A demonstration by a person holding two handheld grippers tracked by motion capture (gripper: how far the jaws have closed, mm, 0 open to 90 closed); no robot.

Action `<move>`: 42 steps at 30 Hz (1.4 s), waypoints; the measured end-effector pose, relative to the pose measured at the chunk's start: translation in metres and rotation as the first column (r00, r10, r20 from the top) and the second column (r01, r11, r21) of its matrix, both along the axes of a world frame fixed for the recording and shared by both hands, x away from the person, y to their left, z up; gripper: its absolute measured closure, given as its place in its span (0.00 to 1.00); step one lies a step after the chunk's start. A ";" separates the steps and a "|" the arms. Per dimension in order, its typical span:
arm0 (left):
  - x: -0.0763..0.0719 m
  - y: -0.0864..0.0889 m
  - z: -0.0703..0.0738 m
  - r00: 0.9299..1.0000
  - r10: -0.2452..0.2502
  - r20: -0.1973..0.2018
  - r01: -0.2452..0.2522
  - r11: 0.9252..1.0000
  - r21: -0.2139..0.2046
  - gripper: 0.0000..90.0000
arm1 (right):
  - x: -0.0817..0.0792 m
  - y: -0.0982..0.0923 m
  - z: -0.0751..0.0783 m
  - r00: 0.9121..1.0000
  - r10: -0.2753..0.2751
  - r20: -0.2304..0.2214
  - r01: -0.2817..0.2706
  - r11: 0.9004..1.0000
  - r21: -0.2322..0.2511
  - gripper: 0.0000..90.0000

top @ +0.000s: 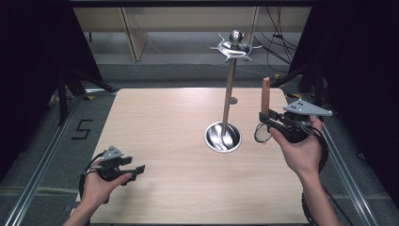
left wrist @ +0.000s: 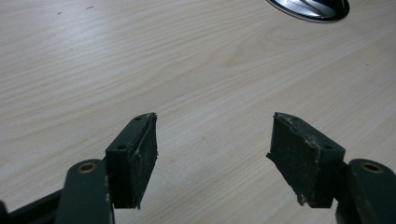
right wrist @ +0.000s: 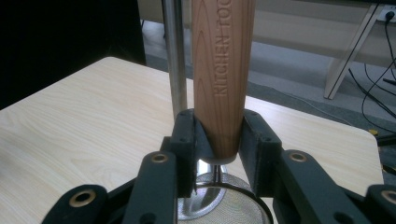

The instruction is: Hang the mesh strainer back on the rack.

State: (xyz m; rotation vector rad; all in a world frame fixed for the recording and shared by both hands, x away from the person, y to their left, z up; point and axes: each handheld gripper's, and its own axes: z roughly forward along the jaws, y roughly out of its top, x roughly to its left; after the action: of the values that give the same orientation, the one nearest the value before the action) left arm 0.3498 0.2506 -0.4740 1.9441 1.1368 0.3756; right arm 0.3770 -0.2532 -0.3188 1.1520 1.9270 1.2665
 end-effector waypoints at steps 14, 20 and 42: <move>0.001 0.003 0.001 1.000 -0.001 0.007 0.001 1.000 -0.001 0.35 | 0.002 0.001 0.009 1.000 0.014 0.027 -0.015 1.000 0.017 0.77; 0.002 0.005 0.001 1.000 -0.011 0.015 0.011 1.000 0.010 0.35 | 0.004 0.005 0.016 1.000 0.021 0.017 -0.021 0.999 0.032 0.77; 0.000 0.008 0.002 1.000 -0.018 0.001 0.018 0.999 0.027 0.35 | 0.010 0.011 0.029 0.997 0.046 0.056 -0.049 0.997 0.056 0.77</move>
State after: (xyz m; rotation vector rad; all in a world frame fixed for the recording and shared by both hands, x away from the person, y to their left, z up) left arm 0.3498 0.2581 -0.4721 1.9754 1.1183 0.3844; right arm 0.3869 -0.2424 -0.2899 1.0940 1.9003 1.3722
